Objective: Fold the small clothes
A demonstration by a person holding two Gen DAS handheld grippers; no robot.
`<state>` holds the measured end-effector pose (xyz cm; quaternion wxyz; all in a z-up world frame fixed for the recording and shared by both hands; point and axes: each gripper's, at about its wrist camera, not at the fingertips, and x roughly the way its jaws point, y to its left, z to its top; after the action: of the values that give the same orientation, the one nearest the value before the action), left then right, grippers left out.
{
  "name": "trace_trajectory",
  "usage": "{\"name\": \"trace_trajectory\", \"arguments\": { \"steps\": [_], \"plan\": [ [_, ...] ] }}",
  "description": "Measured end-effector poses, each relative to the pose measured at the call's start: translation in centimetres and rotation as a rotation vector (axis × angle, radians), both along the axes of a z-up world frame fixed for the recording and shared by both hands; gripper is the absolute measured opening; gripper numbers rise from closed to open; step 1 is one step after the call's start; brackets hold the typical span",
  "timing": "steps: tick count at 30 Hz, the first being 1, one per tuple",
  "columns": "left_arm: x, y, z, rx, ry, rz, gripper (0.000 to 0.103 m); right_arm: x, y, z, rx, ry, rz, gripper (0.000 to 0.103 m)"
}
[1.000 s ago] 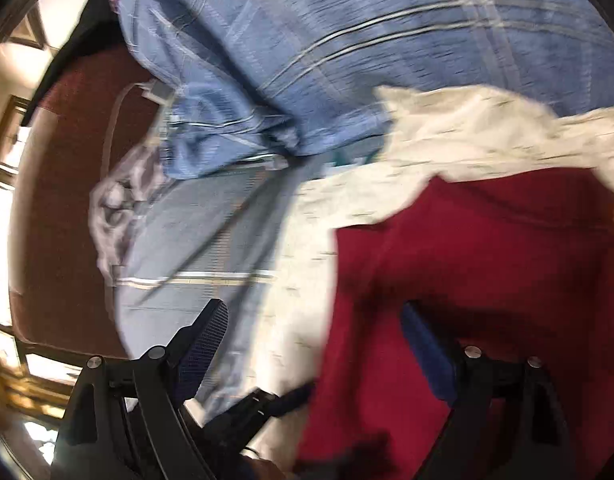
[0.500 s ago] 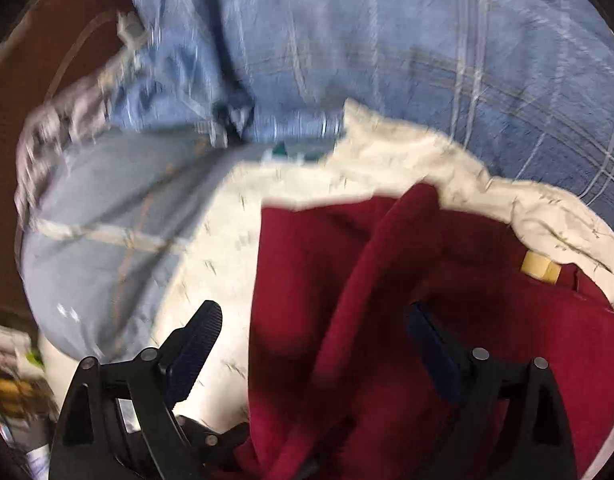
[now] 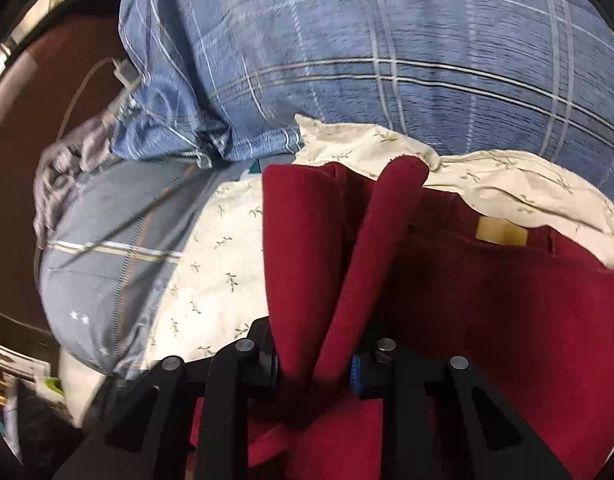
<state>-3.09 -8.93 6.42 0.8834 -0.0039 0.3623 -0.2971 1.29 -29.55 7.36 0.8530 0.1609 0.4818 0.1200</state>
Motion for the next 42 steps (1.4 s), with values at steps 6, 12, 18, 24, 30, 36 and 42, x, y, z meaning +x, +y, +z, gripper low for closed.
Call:
{"name": "trace_trajectory", "arguments": {
  "steps": [6,12,18,24,30,36,42],
  "plan": [
    [-0.6,-3.6,1.7,-0.063,0.056,-0.060,0.023,-2.9,-4.0,2.0,0.031,-0.061,-0.036,0.022],
    [-3.4,-9.9,4.6,-0.102,0.040,-0.205,0.019,-6.8,-10.2,4.0,-0.017,-0.115,-0.117,0.021],
    [-4.5,-16.9,4.4,-0.094,0.057,-0.325,0.018,-10.1,-17.1,2.4,-0.028,-0.104,-0.244,0.021],
    [-4.7,-22.1,1.6,-0.049,0.163,-0.363,0.018,-10.6,-21.5,-2.1,-0.062,-0.035,-0.408,0.009],
    [-4.6,-22.6,1.6,-0.027,0.142,-0.385,0.018,-12.7,-22.2,-2.1,0.144,-0.065,-0.415,0.031],
    [-6.2,-18.3,2.8,-0.060,0.137,-0.468,0.078,-16.2,-20.5,-1.7,0.196,-0.106,-0.400,0.065],
    [-5.4,-12.9,4.0,-0.050,0.096,-0.386,0.076,-18.2,-19.3,-1.9,0.211,-0.115,-0.373,0.072]
  ]
}}
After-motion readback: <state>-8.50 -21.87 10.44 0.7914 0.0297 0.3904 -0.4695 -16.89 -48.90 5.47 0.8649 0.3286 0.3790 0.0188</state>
